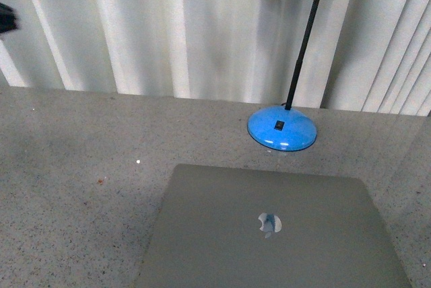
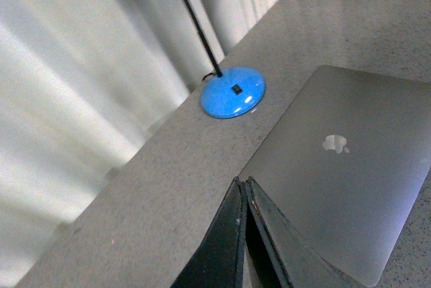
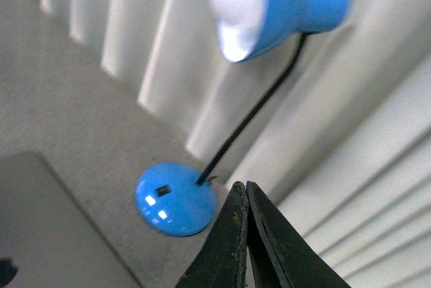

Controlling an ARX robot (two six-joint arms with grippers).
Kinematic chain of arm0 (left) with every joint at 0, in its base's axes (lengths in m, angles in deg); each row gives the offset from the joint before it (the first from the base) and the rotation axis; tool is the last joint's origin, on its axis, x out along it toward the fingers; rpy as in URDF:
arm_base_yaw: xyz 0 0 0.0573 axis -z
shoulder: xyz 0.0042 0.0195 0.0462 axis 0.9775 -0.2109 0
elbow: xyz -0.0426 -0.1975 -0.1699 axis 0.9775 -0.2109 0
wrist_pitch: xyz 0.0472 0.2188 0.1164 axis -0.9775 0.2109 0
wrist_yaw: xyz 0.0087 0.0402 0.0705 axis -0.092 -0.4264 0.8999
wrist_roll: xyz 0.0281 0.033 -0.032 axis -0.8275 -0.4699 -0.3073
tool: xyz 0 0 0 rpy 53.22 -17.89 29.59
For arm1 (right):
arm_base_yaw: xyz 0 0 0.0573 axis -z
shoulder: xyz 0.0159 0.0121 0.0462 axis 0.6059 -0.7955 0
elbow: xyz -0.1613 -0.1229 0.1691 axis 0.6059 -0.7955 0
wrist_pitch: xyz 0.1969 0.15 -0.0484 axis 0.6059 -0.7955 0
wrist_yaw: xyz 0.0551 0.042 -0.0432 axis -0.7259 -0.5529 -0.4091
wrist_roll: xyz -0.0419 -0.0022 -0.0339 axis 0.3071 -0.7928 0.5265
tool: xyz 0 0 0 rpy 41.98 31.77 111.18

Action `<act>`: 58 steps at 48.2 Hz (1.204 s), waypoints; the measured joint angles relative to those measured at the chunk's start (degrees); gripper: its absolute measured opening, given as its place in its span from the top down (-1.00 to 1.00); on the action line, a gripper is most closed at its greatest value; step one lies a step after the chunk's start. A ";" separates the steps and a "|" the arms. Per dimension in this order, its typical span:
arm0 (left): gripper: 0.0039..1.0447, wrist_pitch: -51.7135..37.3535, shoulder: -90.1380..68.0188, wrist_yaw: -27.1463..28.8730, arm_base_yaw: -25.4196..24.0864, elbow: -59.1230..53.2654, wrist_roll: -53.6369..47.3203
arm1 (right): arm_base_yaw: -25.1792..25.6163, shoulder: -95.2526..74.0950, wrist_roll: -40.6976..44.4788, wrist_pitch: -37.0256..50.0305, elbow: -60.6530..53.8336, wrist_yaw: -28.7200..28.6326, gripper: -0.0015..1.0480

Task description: Close laptop

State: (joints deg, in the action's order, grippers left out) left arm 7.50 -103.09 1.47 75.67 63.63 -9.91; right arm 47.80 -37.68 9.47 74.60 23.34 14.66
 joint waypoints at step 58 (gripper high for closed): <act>0.94 -12.72 41.40 43.54 1.20 -33.16 44.17 | -10.34 51.43 -28.06 -12.33 -33.92 39.91 0.94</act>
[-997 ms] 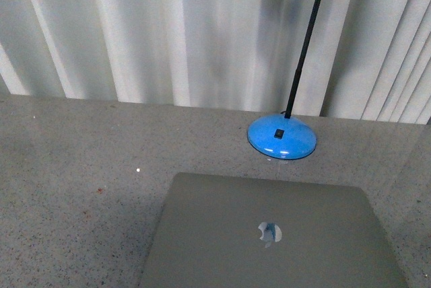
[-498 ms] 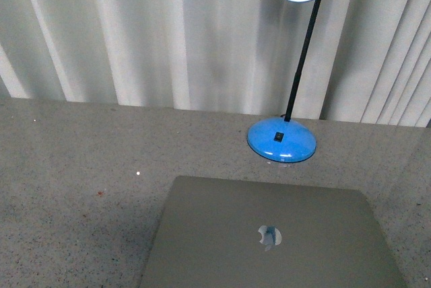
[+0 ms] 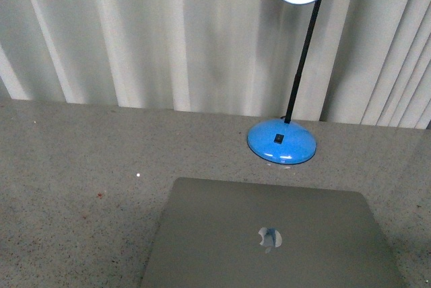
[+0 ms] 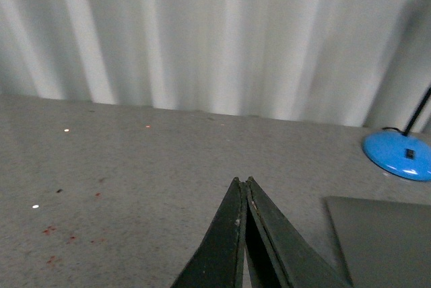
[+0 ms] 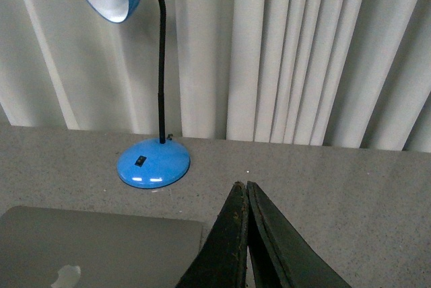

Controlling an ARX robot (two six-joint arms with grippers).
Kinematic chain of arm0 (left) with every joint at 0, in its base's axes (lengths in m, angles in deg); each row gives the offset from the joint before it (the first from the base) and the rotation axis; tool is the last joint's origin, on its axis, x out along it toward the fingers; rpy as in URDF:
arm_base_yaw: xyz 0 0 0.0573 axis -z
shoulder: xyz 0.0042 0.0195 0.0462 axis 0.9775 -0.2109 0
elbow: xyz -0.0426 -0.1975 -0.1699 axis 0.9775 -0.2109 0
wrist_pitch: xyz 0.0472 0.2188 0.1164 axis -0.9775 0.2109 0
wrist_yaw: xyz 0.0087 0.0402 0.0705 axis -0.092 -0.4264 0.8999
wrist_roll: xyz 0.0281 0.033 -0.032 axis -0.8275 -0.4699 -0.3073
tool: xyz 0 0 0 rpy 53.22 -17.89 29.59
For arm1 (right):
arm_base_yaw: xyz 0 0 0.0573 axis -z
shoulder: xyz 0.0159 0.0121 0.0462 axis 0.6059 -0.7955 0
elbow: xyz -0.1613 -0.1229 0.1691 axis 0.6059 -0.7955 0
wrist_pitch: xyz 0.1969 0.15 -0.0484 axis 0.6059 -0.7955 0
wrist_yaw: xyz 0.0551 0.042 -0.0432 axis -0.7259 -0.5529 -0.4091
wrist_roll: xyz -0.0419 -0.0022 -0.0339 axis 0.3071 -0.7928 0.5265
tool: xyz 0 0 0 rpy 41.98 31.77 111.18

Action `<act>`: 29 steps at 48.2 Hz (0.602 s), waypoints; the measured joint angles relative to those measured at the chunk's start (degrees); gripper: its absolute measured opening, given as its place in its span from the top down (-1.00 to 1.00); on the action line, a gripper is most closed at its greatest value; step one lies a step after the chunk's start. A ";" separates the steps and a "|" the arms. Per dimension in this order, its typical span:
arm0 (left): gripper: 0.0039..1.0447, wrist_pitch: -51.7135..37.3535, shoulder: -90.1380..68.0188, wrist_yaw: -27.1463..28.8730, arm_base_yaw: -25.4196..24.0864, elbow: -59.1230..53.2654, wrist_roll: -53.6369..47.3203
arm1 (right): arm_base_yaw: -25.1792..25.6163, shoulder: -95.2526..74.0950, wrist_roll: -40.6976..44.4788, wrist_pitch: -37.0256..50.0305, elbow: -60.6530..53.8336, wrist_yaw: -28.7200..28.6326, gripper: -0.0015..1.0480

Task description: Close laptop

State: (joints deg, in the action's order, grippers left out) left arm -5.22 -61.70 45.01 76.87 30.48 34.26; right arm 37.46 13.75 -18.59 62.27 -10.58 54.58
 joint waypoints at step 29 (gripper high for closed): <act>0.94 6.47 10.91 0.22 1.01 -2.56 0.02 | 0.00 12.44 -0.02 -7.41 -4.07 0.11 0.94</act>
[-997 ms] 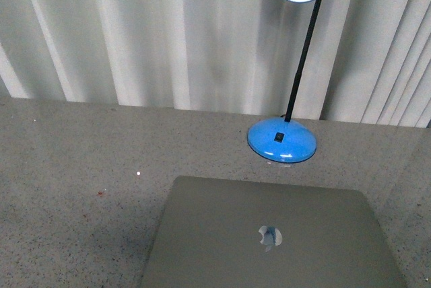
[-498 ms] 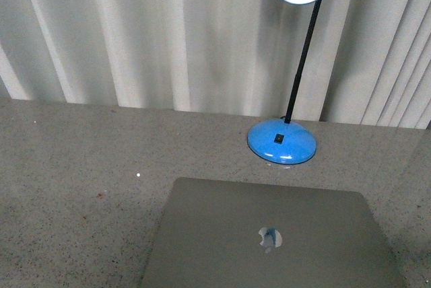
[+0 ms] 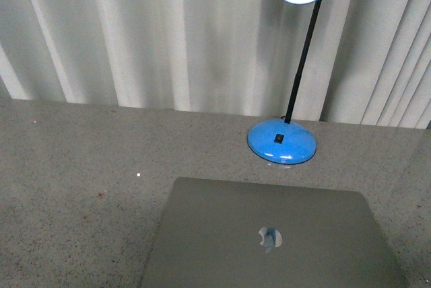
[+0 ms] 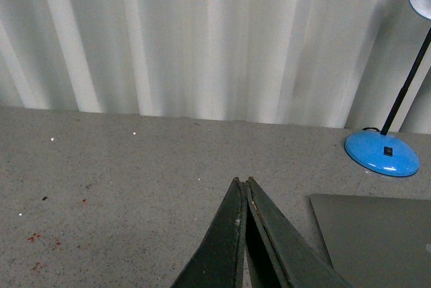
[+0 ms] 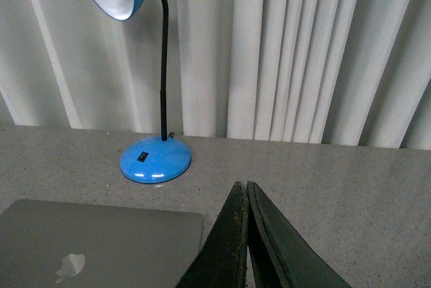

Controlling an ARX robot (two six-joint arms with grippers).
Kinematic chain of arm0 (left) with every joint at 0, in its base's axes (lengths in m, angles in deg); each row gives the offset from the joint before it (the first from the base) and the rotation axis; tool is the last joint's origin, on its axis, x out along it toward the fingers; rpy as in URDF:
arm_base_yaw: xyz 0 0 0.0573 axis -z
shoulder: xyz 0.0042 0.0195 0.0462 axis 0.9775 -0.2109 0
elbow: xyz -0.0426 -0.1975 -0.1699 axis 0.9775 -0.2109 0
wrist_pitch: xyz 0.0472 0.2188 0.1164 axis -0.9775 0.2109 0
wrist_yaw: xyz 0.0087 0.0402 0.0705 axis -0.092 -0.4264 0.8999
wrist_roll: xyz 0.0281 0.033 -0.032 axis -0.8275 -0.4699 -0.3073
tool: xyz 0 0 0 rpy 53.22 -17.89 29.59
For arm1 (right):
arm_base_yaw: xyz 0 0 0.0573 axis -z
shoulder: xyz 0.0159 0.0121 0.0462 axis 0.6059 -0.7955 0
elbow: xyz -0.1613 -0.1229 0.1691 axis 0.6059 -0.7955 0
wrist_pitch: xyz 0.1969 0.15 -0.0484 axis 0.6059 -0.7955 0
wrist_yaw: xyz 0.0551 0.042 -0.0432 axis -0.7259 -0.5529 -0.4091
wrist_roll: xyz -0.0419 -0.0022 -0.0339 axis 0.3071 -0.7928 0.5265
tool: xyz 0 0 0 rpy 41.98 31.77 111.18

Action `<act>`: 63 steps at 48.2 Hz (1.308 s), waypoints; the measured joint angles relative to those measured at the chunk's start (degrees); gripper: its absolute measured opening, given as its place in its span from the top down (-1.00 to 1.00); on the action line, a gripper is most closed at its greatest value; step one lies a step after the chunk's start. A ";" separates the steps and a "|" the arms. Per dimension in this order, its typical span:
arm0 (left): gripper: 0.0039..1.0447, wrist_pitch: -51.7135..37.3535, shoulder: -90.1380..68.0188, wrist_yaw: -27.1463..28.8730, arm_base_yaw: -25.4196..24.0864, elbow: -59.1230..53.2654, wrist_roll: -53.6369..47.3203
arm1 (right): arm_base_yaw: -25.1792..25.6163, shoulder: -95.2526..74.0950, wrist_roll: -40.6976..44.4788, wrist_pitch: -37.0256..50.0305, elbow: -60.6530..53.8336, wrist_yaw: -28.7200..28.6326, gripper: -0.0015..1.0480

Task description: Close laptop

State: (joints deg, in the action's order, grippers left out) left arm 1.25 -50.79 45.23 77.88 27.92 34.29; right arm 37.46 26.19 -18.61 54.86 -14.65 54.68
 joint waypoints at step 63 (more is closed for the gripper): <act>-0.69 10.86 10.58 -0.02 0.00 0.02 0.04 | 0.00 13.40 0.00 -13.81 0.04 -0.02 -0.77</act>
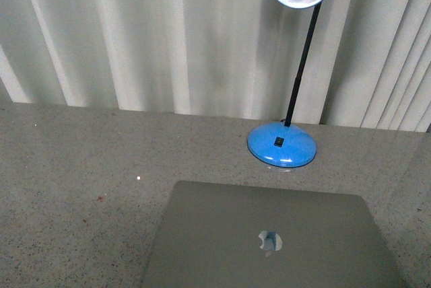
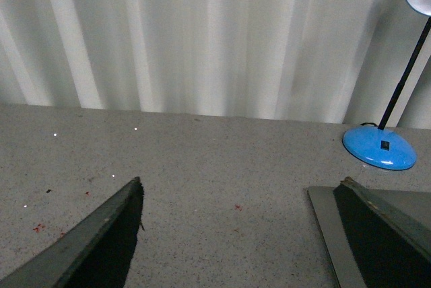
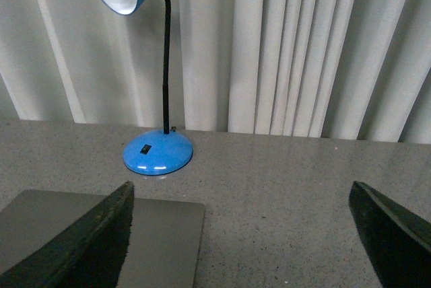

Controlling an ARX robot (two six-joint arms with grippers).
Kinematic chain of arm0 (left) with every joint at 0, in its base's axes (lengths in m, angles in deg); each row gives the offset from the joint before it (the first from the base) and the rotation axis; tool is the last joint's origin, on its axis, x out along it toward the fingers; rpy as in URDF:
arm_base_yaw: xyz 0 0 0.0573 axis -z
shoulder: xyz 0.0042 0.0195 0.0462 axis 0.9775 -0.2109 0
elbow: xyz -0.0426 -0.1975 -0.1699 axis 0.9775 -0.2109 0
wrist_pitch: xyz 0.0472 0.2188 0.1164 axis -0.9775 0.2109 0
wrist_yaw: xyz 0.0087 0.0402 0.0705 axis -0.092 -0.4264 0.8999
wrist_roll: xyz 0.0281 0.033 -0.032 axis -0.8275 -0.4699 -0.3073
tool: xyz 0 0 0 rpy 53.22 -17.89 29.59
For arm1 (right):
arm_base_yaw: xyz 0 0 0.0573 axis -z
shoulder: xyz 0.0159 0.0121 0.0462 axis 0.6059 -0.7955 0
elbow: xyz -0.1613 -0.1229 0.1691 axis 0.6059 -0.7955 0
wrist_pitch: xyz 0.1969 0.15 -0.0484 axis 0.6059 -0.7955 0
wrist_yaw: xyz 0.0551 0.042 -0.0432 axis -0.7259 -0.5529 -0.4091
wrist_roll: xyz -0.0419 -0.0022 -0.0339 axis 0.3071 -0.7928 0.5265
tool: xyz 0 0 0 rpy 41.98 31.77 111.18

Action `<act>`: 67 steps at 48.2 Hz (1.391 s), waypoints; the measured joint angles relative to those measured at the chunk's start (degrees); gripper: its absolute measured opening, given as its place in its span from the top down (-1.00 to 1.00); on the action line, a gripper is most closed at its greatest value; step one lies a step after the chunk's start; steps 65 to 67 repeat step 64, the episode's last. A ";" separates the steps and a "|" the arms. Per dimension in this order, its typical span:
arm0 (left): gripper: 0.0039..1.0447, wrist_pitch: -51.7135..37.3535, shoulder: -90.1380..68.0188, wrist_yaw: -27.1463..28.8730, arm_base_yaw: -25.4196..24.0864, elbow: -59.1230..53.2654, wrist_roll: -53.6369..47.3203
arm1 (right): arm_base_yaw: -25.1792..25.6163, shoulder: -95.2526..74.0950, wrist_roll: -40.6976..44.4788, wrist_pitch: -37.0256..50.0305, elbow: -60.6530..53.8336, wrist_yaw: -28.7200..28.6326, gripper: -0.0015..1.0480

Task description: Close laptop

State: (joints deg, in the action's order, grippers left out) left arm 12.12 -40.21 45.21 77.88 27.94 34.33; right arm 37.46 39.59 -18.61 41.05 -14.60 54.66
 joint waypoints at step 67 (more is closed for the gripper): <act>-0.87 0.00 0.00 0.00 0.00 0.00 -0.02 | 0.00 0.00 -0.02 0.00 0.00 0.00 -0.86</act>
